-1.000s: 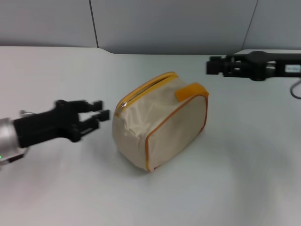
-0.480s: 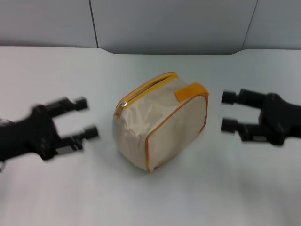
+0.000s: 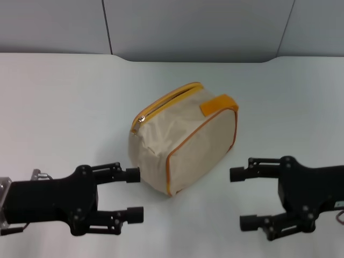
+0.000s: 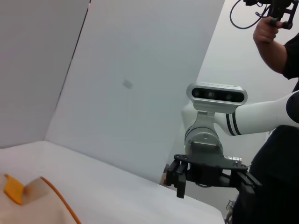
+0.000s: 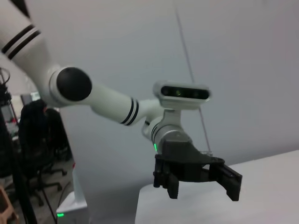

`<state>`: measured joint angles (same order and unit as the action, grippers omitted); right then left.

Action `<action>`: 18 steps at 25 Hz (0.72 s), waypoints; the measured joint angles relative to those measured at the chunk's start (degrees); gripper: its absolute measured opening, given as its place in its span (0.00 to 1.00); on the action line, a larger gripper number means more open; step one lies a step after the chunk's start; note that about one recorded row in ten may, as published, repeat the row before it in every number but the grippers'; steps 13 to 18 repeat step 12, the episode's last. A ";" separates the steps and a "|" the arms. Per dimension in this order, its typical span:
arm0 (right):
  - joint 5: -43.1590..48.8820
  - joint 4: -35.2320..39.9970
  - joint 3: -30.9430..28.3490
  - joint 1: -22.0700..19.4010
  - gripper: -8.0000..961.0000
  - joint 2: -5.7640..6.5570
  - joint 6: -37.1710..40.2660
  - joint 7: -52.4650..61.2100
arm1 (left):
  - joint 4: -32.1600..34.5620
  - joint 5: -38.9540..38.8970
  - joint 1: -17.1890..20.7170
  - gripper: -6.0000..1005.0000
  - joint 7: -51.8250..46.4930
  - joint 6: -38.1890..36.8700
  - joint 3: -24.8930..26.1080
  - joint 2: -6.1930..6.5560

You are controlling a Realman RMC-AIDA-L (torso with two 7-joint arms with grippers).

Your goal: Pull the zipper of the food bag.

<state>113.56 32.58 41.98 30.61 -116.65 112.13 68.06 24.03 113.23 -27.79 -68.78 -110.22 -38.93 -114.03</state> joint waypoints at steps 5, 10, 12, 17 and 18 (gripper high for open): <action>0.35 0.32 0.48 -0.07 0.87 -0.46 -0.01 -0.60 | 0.31 0.02 0.67 0.82 0.35 -0.04 -0.05 -0.13; 0.35 0.10 0.47 -0.09 0.87 -0.64 0.01 -1.42 | 0.37 0.05 1.17 0.82 0.67 -0.10 -0.93 -0.14; 0.35 0.17 0.47 -0.07 0.87 -0.74 0.02 -1.43 | 0.39 0.06 1.31 0.82 0.94 -0.09 -1.20 -0.12; 0.35 0.17 0.47 -0.07 0.87 -0.74 0.02 -1.43 | 0.39 0.06 1.31 0.82 0.94 -0.09 -1.20 -0.12; 0.35 0.17 0.47 -0.07 0.87 -0.74 0.02 -1.43 | 0.39 0.06 1.31 0.82 0.94 -0.09 -1.20 -0.12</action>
